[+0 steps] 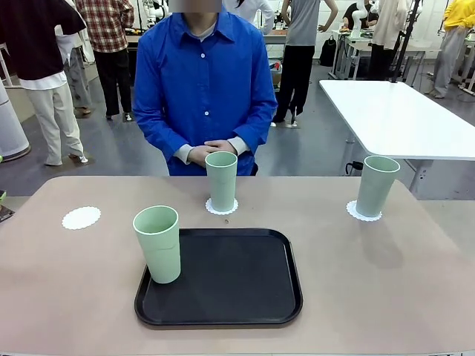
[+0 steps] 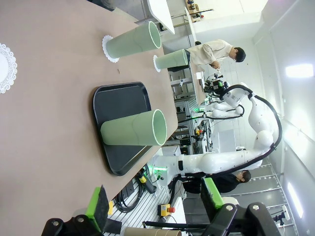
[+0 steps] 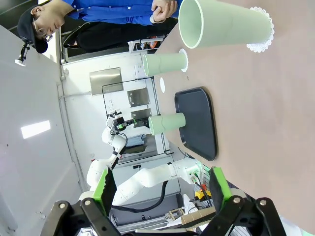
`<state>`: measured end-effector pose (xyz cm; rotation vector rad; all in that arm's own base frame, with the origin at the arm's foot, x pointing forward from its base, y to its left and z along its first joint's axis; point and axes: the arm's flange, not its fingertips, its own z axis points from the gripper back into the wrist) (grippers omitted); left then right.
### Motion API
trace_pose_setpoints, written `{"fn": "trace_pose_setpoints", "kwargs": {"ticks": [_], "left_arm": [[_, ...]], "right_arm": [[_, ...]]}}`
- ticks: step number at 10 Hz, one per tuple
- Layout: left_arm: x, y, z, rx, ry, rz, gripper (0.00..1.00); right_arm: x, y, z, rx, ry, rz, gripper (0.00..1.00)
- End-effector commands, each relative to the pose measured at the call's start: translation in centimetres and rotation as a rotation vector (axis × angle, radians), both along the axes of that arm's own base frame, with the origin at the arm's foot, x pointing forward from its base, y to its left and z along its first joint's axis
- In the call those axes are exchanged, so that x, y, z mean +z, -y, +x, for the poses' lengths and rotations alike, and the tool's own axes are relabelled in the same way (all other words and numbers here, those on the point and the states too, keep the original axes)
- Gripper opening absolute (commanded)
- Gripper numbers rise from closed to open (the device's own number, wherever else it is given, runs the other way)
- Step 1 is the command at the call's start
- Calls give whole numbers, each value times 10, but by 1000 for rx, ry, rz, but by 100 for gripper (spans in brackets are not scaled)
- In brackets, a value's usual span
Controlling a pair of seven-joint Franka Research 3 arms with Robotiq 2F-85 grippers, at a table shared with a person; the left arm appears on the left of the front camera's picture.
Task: Place coasters on the table and set cups on them.
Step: Take one Reusable plastic cup from the Flat Tray and place it on a coaster set by the human.
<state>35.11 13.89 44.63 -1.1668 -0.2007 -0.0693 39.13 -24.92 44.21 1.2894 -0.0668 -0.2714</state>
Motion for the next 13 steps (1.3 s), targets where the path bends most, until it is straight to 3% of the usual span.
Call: {"fn": "trace_pose_setpoints", "kwargs": {"ticks": [1, 9, 13], "left_arm": [[1, 0, -2, -1, 10, -12, 100], [0, 0, 0, 0, 0, 0, 100], [67, 76, 48, -450, 498, 452, 100]], "right_arm": [[1, -2, -3, 0, 4, 4, 100], [1, -2, -3, 0, 4, 4, 100], [1, -2, -3, 0, 4, 4, 100]]}}
